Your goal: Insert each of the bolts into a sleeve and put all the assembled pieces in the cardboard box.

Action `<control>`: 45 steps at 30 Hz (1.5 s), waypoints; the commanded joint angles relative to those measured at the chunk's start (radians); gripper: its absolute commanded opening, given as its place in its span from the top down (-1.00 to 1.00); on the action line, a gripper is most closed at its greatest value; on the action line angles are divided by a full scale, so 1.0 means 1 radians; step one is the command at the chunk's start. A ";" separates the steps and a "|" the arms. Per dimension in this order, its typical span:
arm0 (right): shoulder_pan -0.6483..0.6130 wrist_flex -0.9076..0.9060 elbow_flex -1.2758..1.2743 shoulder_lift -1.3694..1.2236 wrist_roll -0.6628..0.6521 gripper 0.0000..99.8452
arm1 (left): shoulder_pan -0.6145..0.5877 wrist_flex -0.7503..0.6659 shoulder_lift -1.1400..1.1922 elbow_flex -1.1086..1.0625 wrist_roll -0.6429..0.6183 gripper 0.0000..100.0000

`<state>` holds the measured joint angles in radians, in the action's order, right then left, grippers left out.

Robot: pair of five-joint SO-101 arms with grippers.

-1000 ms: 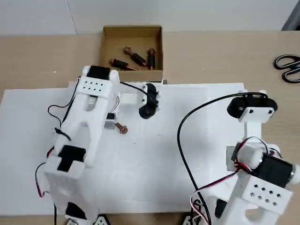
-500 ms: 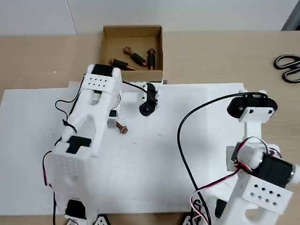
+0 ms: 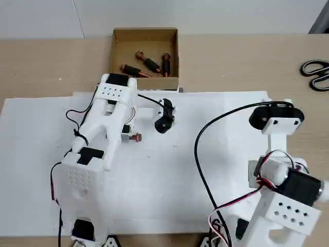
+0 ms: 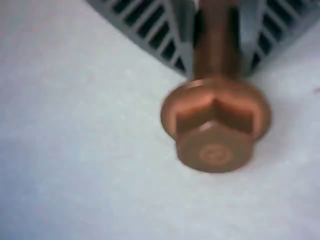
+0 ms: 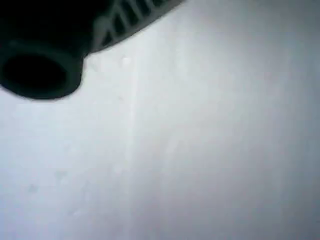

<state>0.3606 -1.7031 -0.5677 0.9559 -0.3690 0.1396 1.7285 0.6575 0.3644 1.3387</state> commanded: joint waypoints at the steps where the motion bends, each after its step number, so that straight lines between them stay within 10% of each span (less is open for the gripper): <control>1: 0.010 0.024 0.005 0.007 -0.006 0.99 | 0.003 0.023 -0.028 0.018 0.126 0.96; 33: 0.010 0.022 0.006 0.015 -0.006 0.99 | 0.080 -0.012 -0.035 0.016 0.044 0.99; 45: -0.039 -0.024 0.100 0.015 -0.006 0.99 | 0.072 0.025 -0.143 0.160 -0.252 0.99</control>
<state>0.3590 -1.7093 -0.5478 0.9559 -0.3690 0.2148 1.7254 0.6314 0.4442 1.1914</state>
